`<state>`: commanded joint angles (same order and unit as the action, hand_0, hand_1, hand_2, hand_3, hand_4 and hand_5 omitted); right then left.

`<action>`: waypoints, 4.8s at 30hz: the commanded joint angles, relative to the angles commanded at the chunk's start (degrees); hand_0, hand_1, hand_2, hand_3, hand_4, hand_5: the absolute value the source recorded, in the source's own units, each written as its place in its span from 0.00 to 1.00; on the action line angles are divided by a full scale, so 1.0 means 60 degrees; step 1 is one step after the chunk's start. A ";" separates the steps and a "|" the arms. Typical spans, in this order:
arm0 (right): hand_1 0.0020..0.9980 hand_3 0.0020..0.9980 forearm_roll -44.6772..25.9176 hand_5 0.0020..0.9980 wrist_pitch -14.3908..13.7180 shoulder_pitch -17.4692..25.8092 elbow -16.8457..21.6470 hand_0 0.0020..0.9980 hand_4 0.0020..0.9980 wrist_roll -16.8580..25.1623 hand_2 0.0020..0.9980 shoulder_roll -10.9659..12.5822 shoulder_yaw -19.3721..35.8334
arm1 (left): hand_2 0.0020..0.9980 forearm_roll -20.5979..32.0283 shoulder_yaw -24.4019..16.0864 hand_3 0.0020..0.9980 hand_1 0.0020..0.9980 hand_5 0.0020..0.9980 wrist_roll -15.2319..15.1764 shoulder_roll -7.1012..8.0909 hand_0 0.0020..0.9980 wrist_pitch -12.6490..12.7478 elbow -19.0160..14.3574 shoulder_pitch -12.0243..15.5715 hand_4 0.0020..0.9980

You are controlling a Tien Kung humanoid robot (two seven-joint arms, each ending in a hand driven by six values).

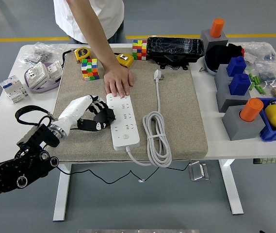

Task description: Put the plug near the board,insert it into the board,press the button,pull the plug out

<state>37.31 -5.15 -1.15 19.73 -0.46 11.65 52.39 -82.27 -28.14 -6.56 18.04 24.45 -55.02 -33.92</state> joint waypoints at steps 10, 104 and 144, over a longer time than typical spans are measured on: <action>0.65 0.56 0.0003 0.50 -0.0004 -0.0003 0.0011 0.61 0.95 0.0006 0.66 -0.0001 0.0033 | 0.48 -0.0104 -0.0018 0.53 0.44 0.00 0.0025 0.0052 0.48 -0.0113 0.0004 -0.0015 0.75; 0.64 0.56 0.0177 0.49 -0.0025 0.0116 0.0152 0.61 0.95 0.0119 0.66 0.0037 0.0196 | 0.79 -0.1561 -0.0848 0.80 0.81 0.77 0.2649 -0.0084 0.82 0.1721 -0.3229 0.2331 0.88; 0.64 0.56 0.0171 0.49 -0.0031 0.0075 0.0205 0.61 0.95 0.0159 0.65 0.0029 0.0260 | 0.78 -0.1999 0.0335 0.79 0.81 0.76 0.3123 -0.0429 0.82 0.1212 -0.2956 0.1060 0.86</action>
<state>38.33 -5.34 -0.70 20.96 0.49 11.83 53.95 -94.27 -26.13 12.18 15.47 31.72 -72.75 -27.56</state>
